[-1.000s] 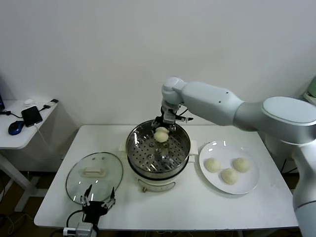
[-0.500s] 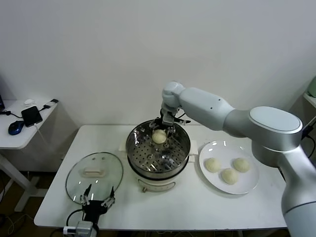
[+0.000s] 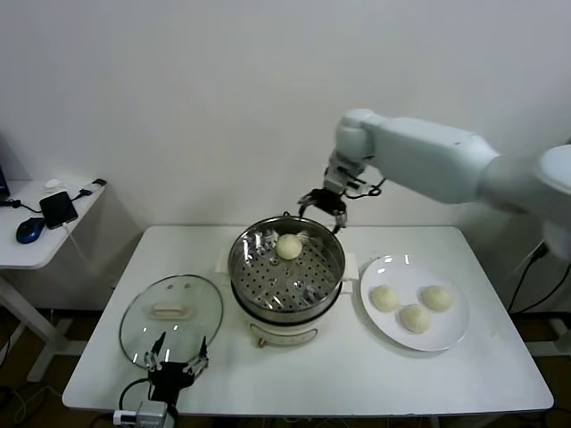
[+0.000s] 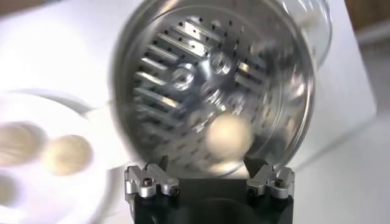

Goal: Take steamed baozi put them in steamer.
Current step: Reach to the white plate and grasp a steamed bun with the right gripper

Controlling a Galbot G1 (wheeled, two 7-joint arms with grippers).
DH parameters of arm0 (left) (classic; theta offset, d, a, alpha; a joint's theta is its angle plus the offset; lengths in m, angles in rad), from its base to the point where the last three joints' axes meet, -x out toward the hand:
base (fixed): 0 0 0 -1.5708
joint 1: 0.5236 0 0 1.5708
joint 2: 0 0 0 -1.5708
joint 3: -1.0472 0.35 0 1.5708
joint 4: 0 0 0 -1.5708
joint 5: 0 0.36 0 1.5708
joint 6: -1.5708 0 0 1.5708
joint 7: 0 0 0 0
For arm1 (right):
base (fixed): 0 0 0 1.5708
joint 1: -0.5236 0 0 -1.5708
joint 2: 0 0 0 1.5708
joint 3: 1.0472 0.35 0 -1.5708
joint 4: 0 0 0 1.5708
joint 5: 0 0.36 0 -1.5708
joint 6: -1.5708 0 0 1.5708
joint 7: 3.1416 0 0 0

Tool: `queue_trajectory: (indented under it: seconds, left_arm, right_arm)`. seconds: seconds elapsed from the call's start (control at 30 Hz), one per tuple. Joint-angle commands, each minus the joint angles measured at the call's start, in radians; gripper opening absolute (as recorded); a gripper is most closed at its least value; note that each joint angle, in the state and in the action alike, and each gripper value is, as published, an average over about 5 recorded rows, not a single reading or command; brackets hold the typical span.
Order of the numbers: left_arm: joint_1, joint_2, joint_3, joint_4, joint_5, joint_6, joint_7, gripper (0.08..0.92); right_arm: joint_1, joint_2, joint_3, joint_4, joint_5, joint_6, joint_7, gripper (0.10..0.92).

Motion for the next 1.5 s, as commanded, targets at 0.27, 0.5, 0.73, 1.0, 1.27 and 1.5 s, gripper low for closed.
queue_trajectory:
  seconds: [0.27,0.5,0.73,1.0,1.27,1.5]
  left_arm:
    - [0.002,0.000,-0.008,-0.004,-0.012,-0.004,-0.005,0.823]
    - [0.006,-0.003,-0.013,-0.003,-0.013,-0.004,-0.005,0.823]
    - [0.006,-0.002,-0.016,0.001,-0.014,-0.005,-0.005,0.823]
    - [0.005,-0.001,-0.016,0.007,-0.015,-0.006,-0.006,0.823]
    - [0.005,0.001,-0.015,0.005,-0.016,-0.008,-0.007,0.823]
    - [0.005,-0.002,-0.012,0.004,-0.015,-0.008,-0.008,0.823]
  right_arm:
    - [-0.045,-0.415,-0.245,0.327,0.243,-0.595,0.202,0.823]
    - [-0.324,-0.358,-0.017,0.190,0.146,-0.645,0.260,0.823]
    - [-0.448,-0.276,0.092,0.093,0.114,-0.661,0.286,0.823]
    - [-0.519,-0.209,0.149,0.023,0.080,-0.666,0.313,0.823]
    - [-0.544,-0.175,0.179,-0.025,0.031,-0.659,0.318,0.823]
    - [-0.551,-0.166,0.202,-0.033,0.016,-0.649,0.314,0.805]
